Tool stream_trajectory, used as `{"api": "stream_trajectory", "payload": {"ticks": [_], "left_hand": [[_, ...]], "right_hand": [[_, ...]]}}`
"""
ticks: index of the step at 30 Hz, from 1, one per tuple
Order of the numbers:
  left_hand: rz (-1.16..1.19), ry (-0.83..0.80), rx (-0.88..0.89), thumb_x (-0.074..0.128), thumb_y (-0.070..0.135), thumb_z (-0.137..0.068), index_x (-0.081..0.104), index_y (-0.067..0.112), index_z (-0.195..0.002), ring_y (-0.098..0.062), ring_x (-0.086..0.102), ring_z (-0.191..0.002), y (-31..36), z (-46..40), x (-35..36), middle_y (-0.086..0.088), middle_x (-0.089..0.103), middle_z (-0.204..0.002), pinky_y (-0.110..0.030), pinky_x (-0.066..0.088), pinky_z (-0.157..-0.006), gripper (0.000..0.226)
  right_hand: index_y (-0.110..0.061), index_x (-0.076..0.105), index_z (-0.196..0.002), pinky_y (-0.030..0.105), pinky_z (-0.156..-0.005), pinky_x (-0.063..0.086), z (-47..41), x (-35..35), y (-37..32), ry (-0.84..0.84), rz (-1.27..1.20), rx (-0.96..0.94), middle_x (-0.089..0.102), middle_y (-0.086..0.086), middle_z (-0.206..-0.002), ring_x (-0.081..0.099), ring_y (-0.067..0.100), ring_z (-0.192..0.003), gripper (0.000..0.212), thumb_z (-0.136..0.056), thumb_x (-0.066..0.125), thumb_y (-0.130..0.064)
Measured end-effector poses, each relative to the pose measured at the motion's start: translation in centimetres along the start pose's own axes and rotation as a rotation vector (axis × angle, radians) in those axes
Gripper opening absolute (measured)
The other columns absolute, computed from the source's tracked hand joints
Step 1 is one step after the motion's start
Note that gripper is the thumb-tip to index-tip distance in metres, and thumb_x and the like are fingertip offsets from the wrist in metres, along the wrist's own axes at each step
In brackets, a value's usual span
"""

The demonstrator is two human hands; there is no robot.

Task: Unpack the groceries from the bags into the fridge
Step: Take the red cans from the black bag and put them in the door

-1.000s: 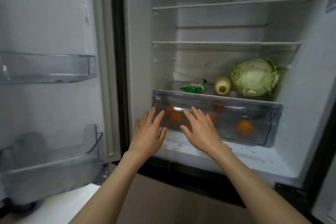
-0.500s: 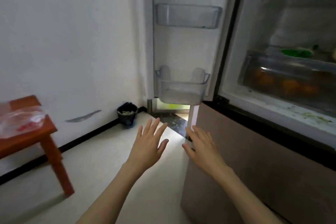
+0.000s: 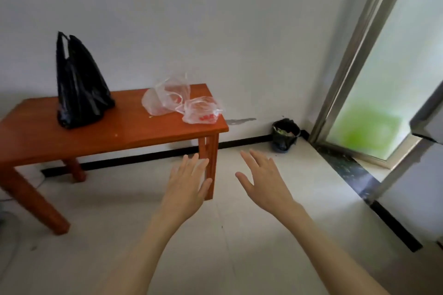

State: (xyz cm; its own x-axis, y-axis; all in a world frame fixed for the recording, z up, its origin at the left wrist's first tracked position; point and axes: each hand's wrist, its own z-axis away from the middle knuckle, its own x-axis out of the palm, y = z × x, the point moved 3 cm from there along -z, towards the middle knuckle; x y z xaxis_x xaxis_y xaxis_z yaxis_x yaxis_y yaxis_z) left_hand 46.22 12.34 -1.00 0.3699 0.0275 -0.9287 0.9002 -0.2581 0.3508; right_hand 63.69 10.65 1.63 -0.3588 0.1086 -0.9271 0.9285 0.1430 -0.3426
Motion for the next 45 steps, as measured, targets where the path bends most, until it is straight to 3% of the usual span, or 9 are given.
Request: {"api": "stream_trajectory", "payload": {"ticks": [10,27,33,38,45], "left_hand": [[-0.017,-0.006,-0.182,0.031,0.036,-0.099,0.015,0.023,-0.147,-0.021,0.000,-0.144,-16.0,-5.2,-2.4,-0.001,0.006,-0.157,-0.040,0.006,-0.118,0.053],[-0.049,0.185,-0.351,0.030,0.042,-0.097,0.015,0.025,-0.147,-0.018,-0.006,-0.144,-39.8,-28.1,-12.1,0.000,0.004,-0.157,-0.042,0.003,-0.117,0.055],[-0.020,0.212,-0.377,0.031,0.042,-0.098,0.015,0.026,-0.147,-0.018,-0.006,-0.144,-48.5,-34.1,-13.2,0.000,0.004,-0.157,-0.040,0.000,-0.116,0.054],[0.011,0.263,-0.415,0.035,0.037,-0.098,0.020,0.022,-0.147,-0.021,0.005,-0.144,-57.7,-39.3,-15.0,-0.002,0.012,-0.156,-0.040,0.010,-0.116,0.054],[0.025,0.426,-0.426,0.045,0.037,-0.094,0.026,0.016,-0.143,-0.025,0.017,-0.142,-67.1,-49.0,-20.6,-0.009,0.023,-0.153,-0.044,0.020,-0.115,0.057]], "right_hand": [[-0.024,0.017,-0.148,0.039,-0.117,0.003,-14.7,8.9,-11.6,-0.116,-0.025,-0.176,0.017,0.000,-0.156,0.008,0.019,-0.145,0.058,-0.097,0.036,-0.044],[-0.020,0.019,-0.148,0.041,-0.118,0.010,-47.1,16.4,-25.8,-0.129,-0.104,-0.405,0.019,0.006,-0.155,0.013,0.023,-0.144,0.057,-0.097,0.036,-0.041],[-0.021,0.016,-0.148,0.040,-0.118,0.010,-56.1,20.0,-31.0,-0.159,-0.119,-0.396,0.016,0.005,-0.156,0.008,0.022,-0.144,0.058,-0.098,0.035,-0.041],[-0.016,0.012,-0.149,0.034,-0.114,0.017,-63.5,24.7,-35.9,-0.174,-0.262,-0.321,0.021,0.005,-0.155,0.017,0.020,-0.143,0.062,-0.098,0.036,-0.041],[-0.017,0.027,-0.145,0.031,-0.112,0.027,-75.2,28.2,-43.6,-0.110,-0.595,-0.231,0.035,0.001,-0.149,0.031,0.014,-0.137,0.055,-0.096,0.045,-0.035]]}}
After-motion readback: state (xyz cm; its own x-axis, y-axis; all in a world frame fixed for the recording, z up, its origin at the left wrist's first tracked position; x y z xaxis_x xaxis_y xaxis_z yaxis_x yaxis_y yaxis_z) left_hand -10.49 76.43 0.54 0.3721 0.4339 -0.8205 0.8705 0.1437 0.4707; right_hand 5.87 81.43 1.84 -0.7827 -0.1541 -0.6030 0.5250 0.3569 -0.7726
